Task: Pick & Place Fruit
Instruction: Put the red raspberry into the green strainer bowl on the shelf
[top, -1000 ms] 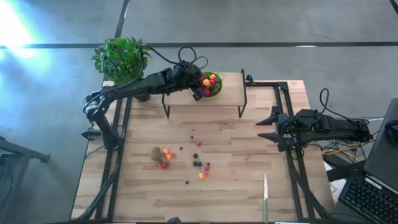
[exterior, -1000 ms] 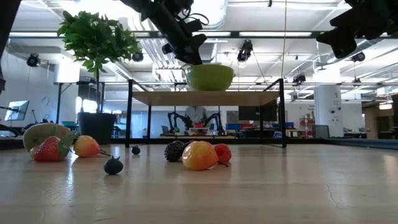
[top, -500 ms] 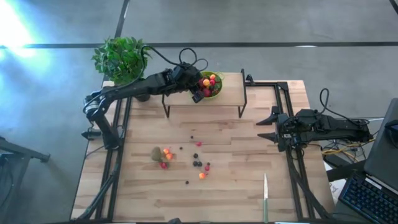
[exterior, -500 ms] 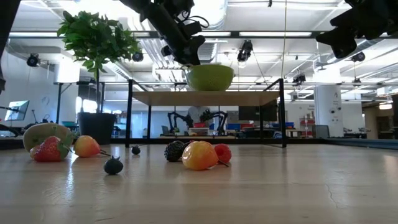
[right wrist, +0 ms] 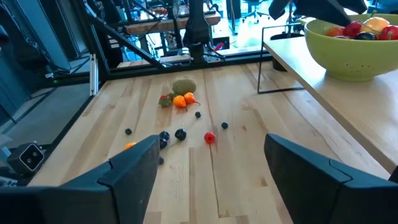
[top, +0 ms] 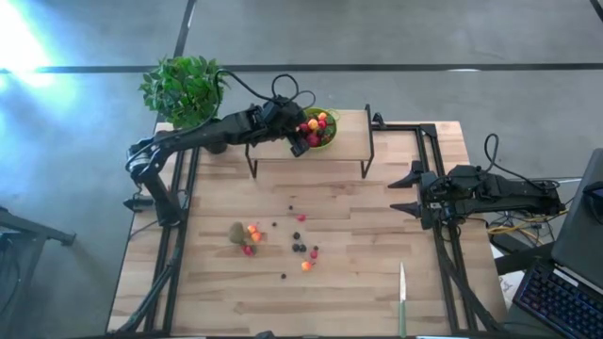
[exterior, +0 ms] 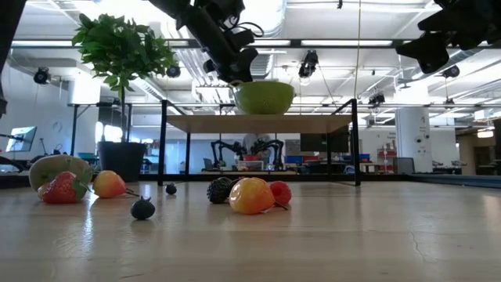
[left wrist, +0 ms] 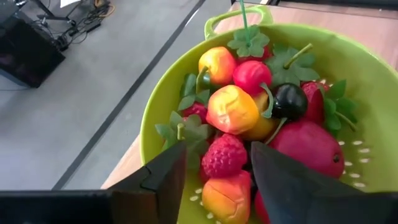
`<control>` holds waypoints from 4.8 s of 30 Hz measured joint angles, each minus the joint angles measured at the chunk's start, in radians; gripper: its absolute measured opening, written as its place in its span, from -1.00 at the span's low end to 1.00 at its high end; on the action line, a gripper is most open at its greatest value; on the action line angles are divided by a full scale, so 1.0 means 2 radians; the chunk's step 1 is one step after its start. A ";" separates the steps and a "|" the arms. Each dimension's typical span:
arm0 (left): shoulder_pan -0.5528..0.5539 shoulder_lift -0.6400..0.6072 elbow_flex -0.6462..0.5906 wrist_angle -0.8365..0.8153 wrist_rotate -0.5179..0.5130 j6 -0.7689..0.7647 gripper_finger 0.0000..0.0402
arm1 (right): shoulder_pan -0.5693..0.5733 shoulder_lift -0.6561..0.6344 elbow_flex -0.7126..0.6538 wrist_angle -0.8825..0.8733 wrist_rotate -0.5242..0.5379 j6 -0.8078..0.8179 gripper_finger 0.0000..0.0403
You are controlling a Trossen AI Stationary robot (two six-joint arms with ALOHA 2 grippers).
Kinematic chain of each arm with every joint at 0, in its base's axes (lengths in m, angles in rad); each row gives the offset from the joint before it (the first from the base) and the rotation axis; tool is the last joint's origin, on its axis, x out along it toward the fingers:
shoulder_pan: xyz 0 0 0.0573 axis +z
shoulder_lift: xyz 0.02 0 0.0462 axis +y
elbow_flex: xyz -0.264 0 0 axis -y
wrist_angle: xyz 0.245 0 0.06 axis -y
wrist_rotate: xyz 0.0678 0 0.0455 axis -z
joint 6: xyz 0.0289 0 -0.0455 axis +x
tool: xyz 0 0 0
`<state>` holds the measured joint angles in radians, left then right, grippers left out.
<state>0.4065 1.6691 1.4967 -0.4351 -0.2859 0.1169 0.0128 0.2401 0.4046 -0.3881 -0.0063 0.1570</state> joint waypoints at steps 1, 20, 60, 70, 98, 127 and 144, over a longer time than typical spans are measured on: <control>-0.001 0.000 0.001 -0.001 0.000 0.007 -0.05 | 0.000 0.000 0.000 0.000 0.000 0.000 0.44; -0.113 -0.004 0.060 -0.105 0.031 0.045 -0.03 | 0.000 0.000 0.000 0.000 0.000 0.000 0.74; -0.212 -0.004 -0.211 0.110 0.066 -0.011 -0.03 | 0.000 0.000 0.000 0.000 0.000 0.000 0.28; -0.215 -0.001 -0.270 0.192 0.081 -0.045 -0.03 | 0.000 0.000 0.000 0.000 0.000 0.000 0.14; -0.232 0.050 -0.311 0.270 0.072 -0.054 -0.03 | 0.000 0.003 0.000 0.000 0.000 0.000 0.41; -0.232 0.076 -0.317 0.301 0.096 -0.045 -0.27 | 0.000 0.002 0.000 0.000 0.000 0.000 0.78; -0.232 0.076 -0.317 0.301 0.097 -0.046 -0.41 | 0.000 0.002 0.000 0.000 0.000 0.000 0.53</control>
<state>-0.0566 1.8206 0.8635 0.1661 -0.0918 0.0250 0.0128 0.2451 0.4046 -0.3882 -0.0063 0.1570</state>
